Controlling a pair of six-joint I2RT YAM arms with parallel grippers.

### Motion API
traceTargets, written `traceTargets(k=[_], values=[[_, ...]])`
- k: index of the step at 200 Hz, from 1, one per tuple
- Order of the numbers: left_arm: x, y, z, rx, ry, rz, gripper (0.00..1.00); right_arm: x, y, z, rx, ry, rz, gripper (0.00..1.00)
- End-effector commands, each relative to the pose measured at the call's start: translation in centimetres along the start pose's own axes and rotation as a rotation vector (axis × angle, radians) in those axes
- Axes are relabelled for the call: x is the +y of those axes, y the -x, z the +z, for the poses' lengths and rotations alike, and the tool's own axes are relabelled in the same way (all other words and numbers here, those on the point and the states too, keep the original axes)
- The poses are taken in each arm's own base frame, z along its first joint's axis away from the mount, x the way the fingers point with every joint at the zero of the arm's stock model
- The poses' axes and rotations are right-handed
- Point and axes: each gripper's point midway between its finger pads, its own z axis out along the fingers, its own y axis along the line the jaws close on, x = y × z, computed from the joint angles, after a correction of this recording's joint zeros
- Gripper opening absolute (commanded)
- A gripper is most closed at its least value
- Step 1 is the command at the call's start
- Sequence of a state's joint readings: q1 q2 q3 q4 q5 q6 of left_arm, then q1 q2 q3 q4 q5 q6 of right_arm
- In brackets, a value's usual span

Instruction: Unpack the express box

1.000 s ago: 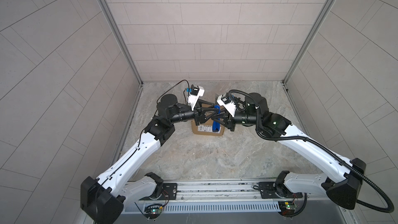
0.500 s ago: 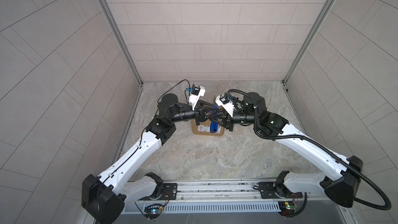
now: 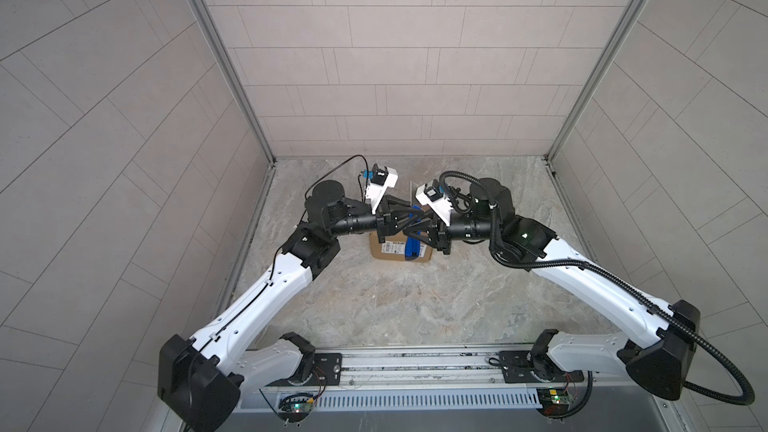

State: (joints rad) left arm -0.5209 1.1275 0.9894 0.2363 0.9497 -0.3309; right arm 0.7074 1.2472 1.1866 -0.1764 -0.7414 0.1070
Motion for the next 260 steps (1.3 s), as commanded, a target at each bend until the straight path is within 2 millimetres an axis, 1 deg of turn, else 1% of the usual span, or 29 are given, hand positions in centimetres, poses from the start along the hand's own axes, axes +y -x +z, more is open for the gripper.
traceTargets(k=[1, 6, 10, 26, 37, 52, 60, 77, 96, 106, 124, 132, 144, 156, 174, 196, 214, 241, 260], values=[[0.2, 1.6, -0.3, -0.043, 0.040, 0.010, 0.00, 0.4, 1.2, -0.3, -0.045, 0.001, -0.062, 0.00], [0.3, 1.6, -0.3, -0.046, 0.047, 0.010, 0.00, 0.3, 1.2, -0.3, -0.045, -0.002, -0.060, 0.00], [0.3, 1.7, -0.4, -0.050, 0.051, 0.010, 0.00, 0.2, 1.2, -0.3, -0.045, -0.007, -0.058, 0.03], [0.6, 2.0, -0.5, -0.064, 0.079, 0.007, 0.00, -0.1, 1.3, -0.5, -0.055, -0.038, -0.052, 0.23], [1.4, 2.3, -0.8, -0.081, 0.128, -0.005, 0.00, -0.4, 1.6, -0.9, -0.072, -0.065, -0.043, 0.31], [2.7, 3.0, -1.4, -0.118, 0.219, -0.023, 0.00, -0.9, 2.0, -1.5, -0.101, -0.115, -0.028, 0.36], [3.0, 3.6, -1.7, -0.151, 0.247, -0.032, 0.00, -1.2, 2.2, -2.0, -0.120, -0.146, -0.017, 0.40], [3.1, 5.1, -2.3, -0.237, 0.269, -0.047, 0.00, -1.7, 2.7, -3.3, -0.172, -0.210, 0.006, 0.47], [3.0, 6.8, -3.2, -0.342, 0.286, -0.072, 0.00, -2.4, 3.0, -4.8, -0.236, -0.281, 0.041, 0.52], [3.2, 7.6, -4.1, -0.417, 0.309, -0.090, 0.00, -2.5, 3.7, -5.9, -0.313, -0.301, 0.079, 0.53], [3.8, 8.3, -5.6, -0.550, 0.337, -0.145, 0.00, -2.6, 5.1, -7.8, -0.494, -0.292, 0.174, 0.58], [3.8, 8.5, -6.2, -0.609, 0.333, -0.172, 0.00, -2.7, 5.6, -8.3, -0.554, -0.286, 0.218, 0.61], [3.9, 8.8, -7.1, -0.683, 0.320, -0.216, 0.00, -2.2, 7.0, -9.1, -0.657, -0.239, 0.274, 0.68], [3.7, 9.0, -7.7, -0.739, 0.298, -0.237, 0.00, -2.0, 7.8, -9.5, -0.738, -0.215, 0.311, 0.69], [3.5, 9.2, -8.9, -0.808, 0.301, -0.253, 0.00, -2.3, 8.1, -8.8, -0.766, -0.219, 0.344, 0.68], [3.2, 9.0, -9.7, -0.851, 0.333, -0.267, 0.00, -2.7, 8.4, -7.9, -0.791, -0.223, 0.363, 0.67], [3.2, 8.9, -10.3, -0.881, 0.348, -0.282, 0.00, -3.0, 8.7, -6.5, -0.787, -0.193, 0.380, 0.66], [2.8, 9.0, -10.3, -0.906, 0.323, -0.291, 0.00, -3.3, 8.8, -4.8, -0.788, -0.168, 0.400, 0.65], [2.7, 9.2, -10.1, -0.907, 0.310, -0.291, 0.00, -2.9, 9.4, -4.1, -0.805, -0.111, 0.412, 0.63]])
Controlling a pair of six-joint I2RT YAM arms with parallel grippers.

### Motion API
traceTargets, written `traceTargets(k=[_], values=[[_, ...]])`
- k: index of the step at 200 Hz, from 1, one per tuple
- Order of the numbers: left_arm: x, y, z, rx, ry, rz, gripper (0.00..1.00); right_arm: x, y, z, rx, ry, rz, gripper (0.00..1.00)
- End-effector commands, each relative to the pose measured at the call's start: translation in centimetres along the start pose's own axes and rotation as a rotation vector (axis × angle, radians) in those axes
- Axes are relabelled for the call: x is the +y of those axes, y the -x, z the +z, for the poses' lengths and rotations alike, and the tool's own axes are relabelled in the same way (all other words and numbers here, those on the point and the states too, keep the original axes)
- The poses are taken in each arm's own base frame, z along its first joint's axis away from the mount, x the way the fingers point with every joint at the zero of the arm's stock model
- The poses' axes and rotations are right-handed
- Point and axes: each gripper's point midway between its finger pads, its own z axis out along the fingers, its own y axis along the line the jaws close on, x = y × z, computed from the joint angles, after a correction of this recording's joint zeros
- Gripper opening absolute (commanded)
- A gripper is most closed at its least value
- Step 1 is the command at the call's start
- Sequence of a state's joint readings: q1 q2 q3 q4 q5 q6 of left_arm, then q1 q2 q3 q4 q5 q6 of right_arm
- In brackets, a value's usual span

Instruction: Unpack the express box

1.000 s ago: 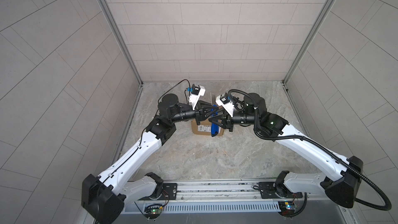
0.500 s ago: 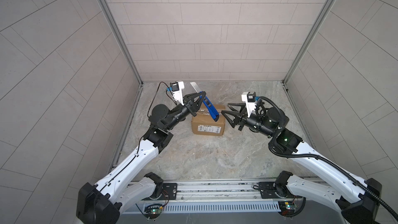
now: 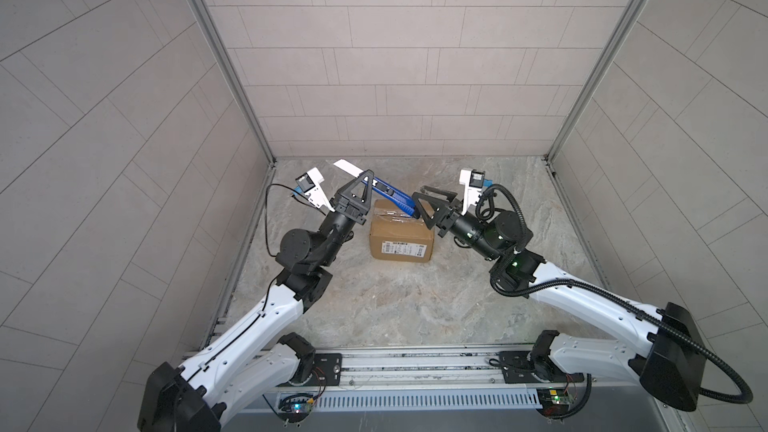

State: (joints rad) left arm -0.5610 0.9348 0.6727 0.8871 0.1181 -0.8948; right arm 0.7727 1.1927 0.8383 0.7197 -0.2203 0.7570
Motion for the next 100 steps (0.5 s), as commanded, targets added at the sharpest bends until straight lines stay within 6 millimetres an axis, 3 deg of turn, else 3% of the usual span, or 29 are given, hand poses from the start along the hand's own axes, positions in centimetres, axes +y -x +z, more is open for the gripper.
traceTargets(k=[1, 38, 100], values=[[-1.0, 0.9, 0.0, -0.051, -0.044, -0.022, 0.00, 2.8, 2.5, 0.7, -0.091, 0.116, 0.060, 0.63], [-1.3, 0.9, 0.3, -0.049, -0.064, -0.026, 0.00, 5.3, 2.1, 1.4, -0.082, 0.225, 0.075, 0.63], [-2.2, 0.9, 0.6, -0.047, -0.117, -0.047, 0.00, 5.6, 0.8, 2.8, -0.045, 0.260, 0.106, 0.62]])
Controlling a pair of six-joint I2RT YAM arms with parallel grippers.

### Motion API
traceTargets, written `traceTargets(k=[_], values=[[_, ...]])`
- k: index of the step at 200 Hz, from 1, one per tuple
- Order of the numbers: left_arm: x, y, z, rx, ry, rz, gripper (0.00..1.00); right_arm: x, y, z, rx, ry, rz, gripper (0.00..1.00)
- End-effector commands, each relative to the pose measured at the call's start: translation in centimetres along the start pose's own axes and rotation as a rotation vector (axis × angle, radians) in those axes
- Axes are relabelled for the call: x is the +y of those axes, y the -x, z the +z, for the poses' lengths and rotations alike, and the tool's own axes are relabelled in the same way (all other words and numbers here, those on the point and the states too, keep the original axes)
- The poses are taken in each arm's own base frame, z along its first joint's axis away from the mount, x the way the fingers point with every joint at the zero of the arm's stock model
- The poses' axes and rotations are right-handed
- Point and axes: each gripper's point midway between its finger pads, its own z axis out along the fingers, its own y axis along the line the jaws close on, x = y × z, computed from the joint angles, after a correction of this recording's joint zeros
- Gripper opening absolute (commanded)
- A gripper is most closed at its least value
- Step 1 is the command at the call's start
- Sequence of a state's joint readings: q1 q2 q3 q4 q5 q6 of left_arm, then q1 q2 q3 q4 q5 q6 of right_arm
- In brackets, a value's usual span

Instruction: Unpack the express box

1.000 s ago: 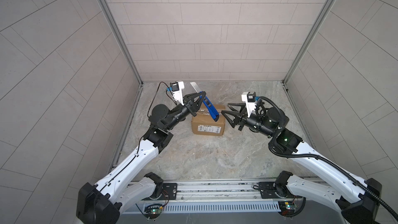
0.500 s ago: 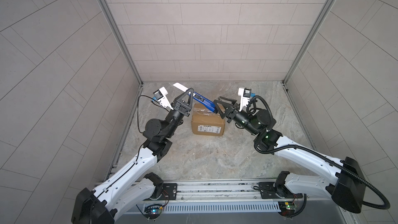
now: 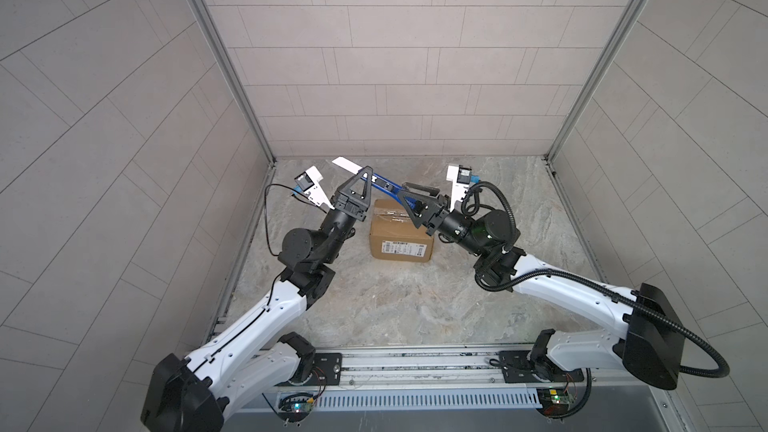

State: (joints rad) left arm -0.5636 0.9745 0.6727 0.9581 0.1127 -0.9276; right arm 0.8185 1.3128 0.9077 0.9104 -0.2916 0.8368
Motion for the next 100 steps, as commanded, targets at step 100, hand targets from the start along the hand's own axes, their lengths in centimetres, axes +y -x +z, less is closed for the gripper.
traceTargets(k=[100], values=[[-3.1, 0.6, 0.6, -0.006, -0.151, -0.046, 0.00, 2.5, 0.6, 1.0, -0.028, 0.143, 0.068, 0.48]])
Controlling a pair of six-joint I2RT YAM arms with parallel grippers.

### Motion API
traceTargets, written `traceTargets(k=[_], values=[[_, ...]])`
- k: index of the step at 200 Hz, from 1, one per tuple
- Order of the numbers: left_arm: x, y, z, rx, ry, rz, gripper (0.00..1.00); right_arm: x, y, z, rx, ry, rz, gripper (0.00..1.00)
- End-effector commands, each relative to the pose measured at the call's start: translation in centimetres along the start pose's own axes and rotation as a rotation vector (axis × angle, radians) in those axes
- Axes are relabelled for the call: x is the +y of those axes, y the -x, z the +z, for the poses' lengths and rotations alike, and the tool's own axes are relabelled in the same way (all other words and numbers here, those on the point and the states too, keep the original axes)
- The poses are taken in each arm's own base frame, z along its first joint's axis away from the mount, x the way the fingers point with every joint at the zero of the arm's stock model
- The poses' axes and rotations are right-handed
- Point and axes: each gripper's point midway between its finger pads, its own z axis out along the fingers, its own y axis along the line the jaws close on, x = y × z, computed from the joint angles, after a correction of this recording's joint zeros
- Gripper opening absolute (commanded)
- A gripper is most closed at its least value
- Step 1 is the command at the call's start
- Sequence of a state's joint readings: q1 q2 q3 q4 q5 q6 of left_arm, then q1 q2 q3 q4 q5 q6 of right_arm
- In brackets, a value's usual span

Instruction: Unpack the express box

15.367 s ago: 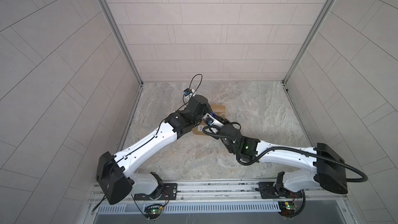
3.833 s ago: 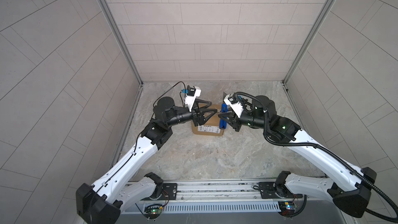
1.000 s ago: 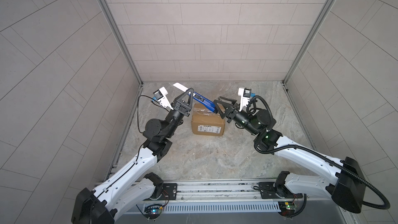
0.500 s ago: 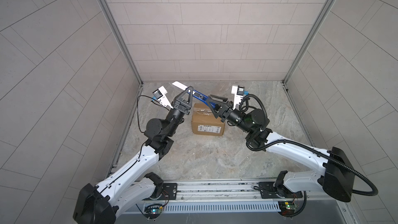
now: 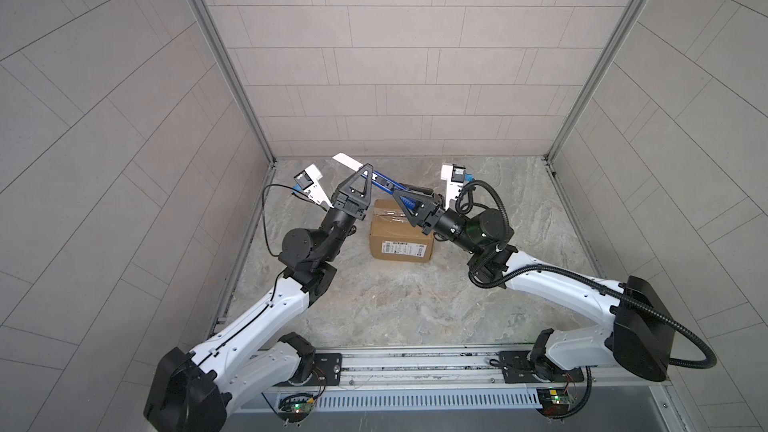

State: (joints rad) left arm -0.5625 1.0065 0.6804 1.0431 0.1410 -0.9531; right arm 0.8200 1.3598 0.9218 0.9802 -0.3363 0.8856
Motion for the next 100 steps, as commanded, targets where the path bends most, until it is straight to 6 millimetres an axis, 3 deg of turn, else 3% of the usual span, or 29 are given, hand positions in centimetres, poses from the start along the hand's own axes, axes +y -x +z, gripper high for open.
traceTargets(k=[1, 100], values=[[-2.10, 0.29, 0.33, 0.008, -0.088, -0.025, 0.00, 2.03, 1.01, 0.42, -0.034, 0.086, 0.026, 0.48], [-2.38, 0.24, 0.45, 0.018, -0.108, -0.039, 0.00, 2.36, 1.15, 0.24, -0.036, 0.097, 0.027, 0.33]])
